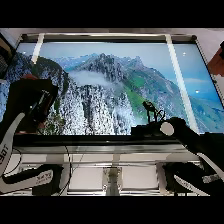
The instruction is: Fold the clothes and pants, and hang the long-sleeved shirts on hangers.
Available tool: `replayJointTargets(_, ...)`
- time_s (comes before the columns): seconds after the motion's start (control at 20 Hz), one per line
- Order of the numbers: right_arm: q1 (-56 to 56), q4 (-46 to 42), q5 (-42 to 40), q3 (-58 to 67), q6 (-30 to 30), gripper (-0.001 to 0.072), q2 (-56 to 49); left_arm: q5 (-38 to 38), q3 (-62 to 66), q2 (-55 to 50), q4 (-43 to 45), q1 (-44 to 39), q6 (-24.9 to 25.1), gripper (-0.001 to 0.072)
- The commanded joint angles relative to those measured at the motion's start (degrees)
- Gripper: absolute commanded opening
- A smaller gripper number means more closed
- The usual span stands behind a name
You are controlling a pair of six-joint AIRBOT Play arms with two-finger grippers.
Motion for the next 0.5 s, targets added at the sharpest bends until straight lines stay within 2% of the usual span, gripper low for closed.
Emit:
replayJointTargets(0.0,0.00,-0.13,-0.02,0.02,0.00,0.0021,-0.04,-1.51,0.02,0.46,0.00,-0.04,0.00,0.0213)
replayJointTargets(0.1,0.00,-0.11,0.00,0.02,0.00,0.0021,-0.04,-1.49,0.02,1.86,0.00,-0.04,0.72,0.0130)
replayJointTargets(0.15,0.00,-0.11,0.00,0.02,0.00,0.0021,-0.04,-1.49,0.02,2.86,0.02,-0.04,2.16,0.0122)
replayJointTargets(0.2,0.00,-0.04,0.00,0.02,0.00,0.0021,-0.04,-1.44,0.02,4.20,-0.02,-0.04,3.28,0.0031)
replayJointTargets(0.3,0.00,-0.02,-0.02,0.02,-0.68,0.0021,-0.04,-0.63,0.57,7.45,-2.40,-0.07,4.90,0.0036)
replayJointTargets(0.35,0.00,0.20,-0.02,0.07,-3.82,0.0021,-0.02,-0.57,1.68,9.11,-5.29,-0.24,6.64,0.0036)
replayJointTargets(0.45,0.00,0.76,1.01,1.25,-12.17,0.0021,-0.02,-2.01,6.58,12.07,-15.12,-1.36,13.64,0.0035)
